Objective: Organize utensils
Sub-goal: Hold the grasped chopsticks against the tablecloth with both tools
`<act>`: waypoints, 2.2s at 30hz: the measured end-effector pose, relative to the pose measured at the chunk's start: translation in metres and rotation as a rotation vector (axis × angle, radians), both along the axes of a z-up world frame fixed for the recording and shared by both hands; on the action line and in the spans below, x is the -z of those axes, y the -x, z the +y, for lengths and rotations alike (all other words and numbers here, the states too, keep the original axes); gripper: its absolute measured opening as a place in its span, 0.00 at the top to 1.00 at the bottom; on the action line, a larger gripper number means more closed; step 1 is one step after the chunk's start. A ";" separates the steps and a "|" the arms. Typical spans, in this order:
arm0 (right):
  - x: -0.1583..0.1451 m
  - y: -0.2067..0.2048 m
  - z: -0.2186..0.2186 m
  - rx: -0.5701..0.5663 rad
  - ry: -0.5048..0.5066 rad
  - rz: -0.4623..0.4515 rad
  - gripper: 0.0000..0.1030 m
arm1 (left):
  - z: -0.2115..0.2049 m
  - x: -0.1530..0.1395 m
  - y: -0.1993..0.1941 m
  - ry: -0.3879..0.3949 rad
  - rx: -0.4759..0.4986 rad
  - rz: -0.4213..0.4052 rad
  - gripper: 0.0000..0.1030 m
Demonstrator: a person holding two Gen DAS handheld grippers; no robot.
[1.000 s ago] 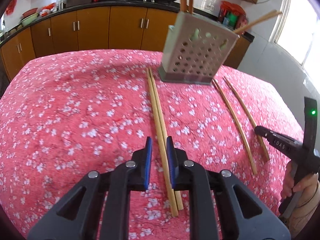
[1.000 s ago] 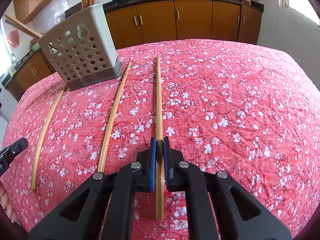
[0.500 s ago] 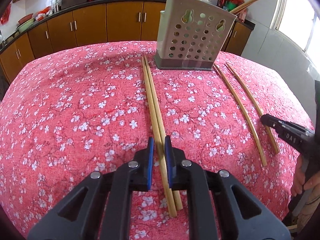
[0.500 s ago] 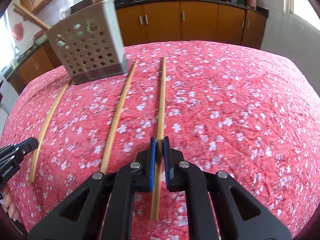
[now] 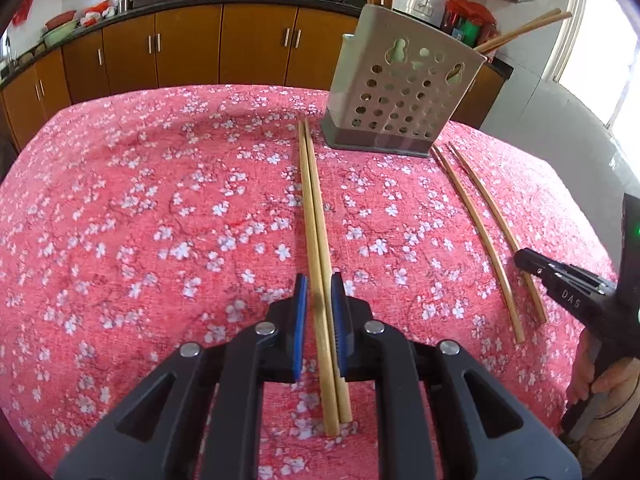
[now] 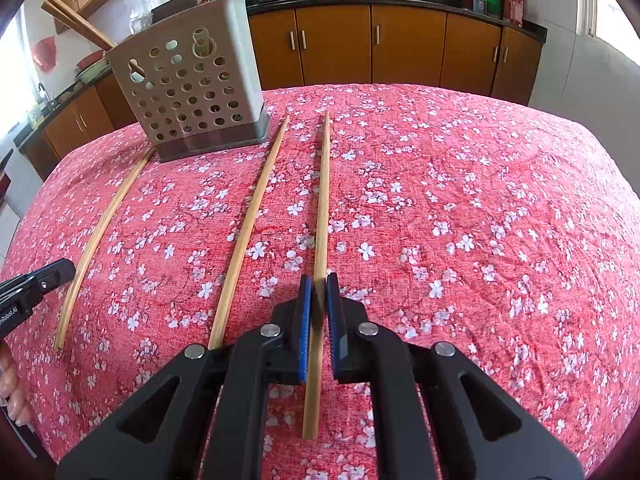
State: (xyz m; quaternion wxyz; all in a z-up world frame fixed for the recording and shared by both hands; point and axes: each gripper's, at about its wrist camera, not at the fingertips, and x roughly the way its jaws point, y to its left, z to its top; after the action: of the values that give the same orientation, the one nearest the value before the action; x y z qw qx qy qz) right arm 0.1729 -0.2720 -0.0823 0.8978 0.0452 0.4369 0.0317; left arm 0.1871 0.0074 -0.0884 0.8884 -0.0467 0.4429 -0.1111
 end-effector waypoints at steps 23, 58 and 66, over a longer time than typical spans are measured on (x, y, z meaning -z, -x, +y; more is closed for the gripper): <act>-0.002 -0.003 -0.015 0.050 0.028 -0.004 0.93 | 0.019 0.005 -0.023 -0.122 -0.115 0.011 0.92; 0.001 -0.018 -0.035 0.117 0.031 -0.015 0.92 | 0.049 0.005 -0.032 -0.059 -0.194 -0.004 0.89; 0.001 -0.018 -0.035 0.117 0.031 -0.015 0.92 | 0.049 0.005 -0.032 -0.059 -0.195 -0.004 0.89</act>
State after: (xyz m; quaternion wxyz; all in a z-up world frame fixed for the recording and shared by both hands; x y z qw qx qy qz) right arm 0.1908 -0.3065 -0.0835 0.9019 0.0564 0.4273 -0.0273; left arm 0.2192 0.0564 -0.0937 0.8969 -0.0630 0.4376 -0.0112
